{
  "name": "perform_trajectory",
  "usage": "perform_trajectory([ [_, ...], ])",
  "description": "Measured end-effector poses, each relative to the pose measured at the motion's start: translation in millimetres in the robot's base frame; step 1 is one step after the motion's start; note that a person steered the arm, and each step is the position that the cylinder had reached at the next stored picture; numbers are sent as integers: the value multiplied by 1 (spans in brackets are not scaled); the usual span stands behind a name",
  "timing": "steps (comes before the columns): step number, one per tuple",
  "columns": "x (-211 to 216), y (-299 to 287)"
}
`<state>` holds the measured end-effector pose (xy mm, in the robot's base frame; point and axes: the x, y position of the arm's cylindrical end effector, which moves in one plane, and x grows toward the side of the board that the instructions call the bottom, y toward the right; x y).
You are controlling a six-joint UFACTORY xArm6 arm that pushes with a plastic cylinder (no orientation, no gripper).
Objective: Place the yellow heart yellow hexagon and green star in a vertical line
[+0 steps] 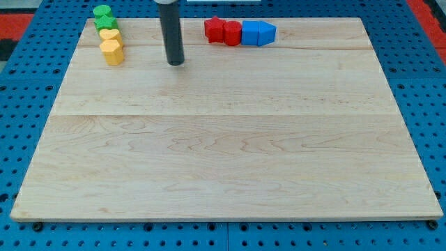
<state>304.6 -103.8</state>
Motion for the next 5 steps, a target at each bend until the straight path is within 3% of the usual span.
perform_trajectory([
  [2, -28, -33],
  [5, -13, -84],
])
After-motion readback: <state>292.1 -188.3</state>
